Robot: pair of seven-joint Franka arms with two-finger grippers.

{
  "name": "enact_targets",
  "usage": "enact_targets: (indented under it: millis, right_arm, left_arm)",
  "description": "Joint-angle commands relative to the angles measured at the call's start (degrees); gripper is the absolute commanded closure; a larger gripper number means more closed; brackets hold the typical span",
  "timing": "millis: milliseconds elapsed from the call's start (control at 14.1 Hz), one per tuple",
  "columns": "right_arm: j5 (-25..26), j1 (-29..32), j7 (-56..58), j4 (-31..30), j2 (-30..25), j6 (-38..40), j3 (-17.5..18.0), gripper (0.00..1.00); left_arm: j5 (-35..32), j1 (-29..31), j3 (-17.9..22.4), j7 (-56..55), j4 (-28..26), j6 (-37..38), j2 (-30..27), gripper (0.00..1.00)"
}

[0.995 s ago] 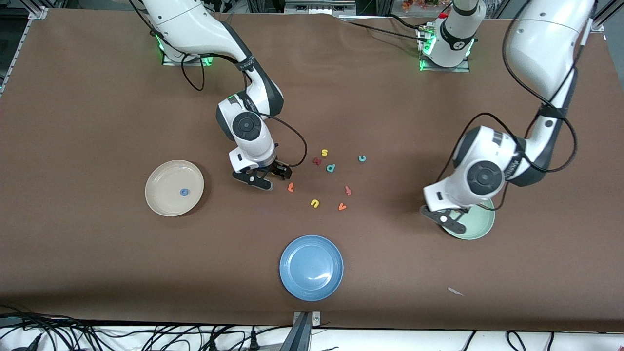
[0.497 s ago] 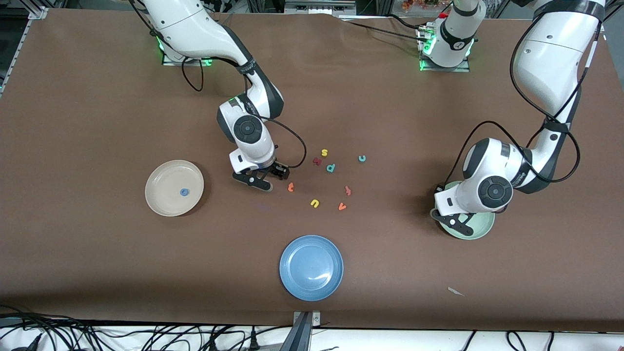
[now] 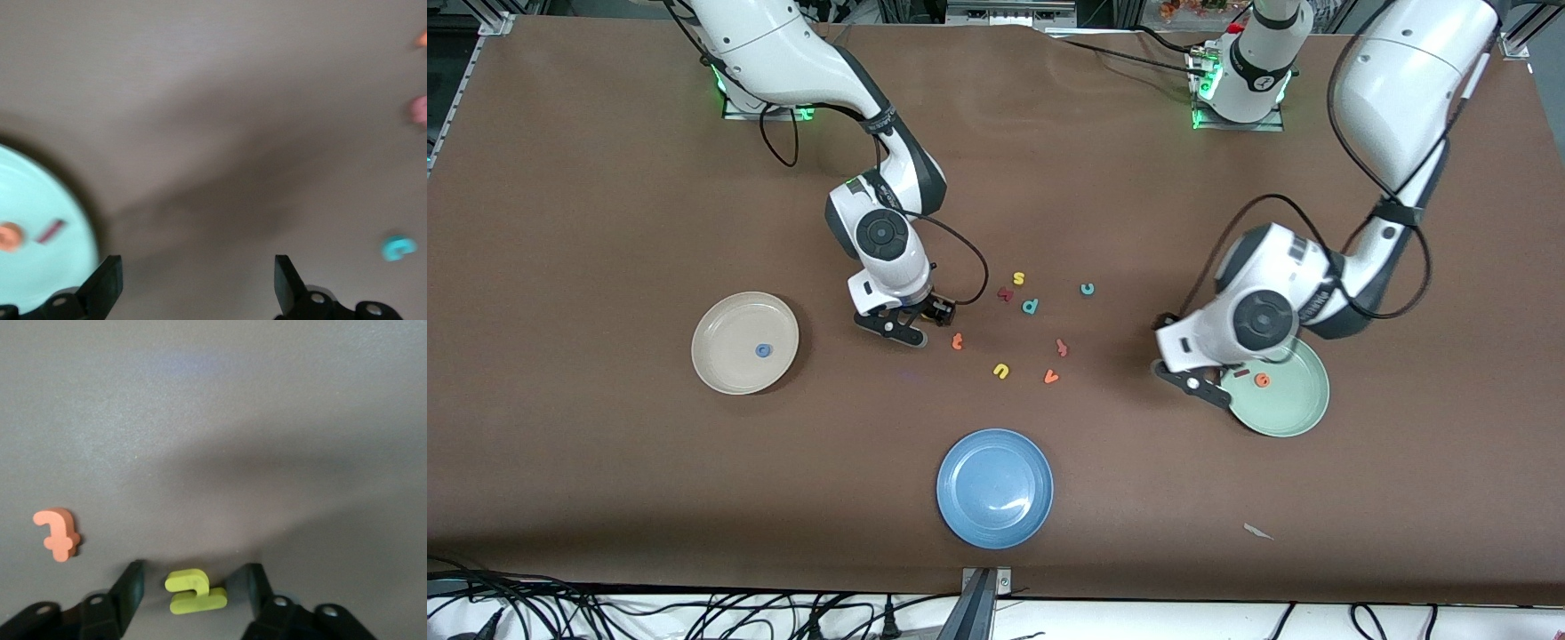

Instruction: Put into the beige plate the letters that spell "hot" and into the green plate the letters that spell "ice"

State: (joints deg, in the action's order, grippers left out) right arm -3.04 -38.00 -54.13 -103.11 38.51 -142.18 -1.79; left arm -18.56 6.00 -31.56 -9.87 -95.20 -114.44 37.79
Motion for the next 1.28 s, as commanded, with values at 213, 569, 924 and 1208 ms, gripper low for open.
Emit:
enact_targets:
  millis: [213,569,924,1208]
  right_arm:
    - [0.3,-0.8,-1.3,1.2,1.0,0.2,-0.1,0.36]
    - [0.4,-1.1,-1.2,1.2,1.0,0.2,-0.1,0.5]
    - [0.4,-1.1,-1.2,1.3,1.4,0.2,-0.1,0.61]
    - [0.4,-1.1,-0.5,1.4,1.4,0.1,-0.1,0.68]
  left_arm:
    - [-1.4,-6.8,-2.5,-24.1,-4.4,-0.6,-0.6,0.01]
    - [-1.9,-7.8,-3.2,-31.4,-14.5,-16.1,-0.4,0.11]
    - [-3.8,-9.0,-3.0,-33.1,-16.3,-17.3,-0.1,0.26]
    - [-5.3,-8.5,-2.9,-33.5,-16.2,-19.2,1.3,0.42]
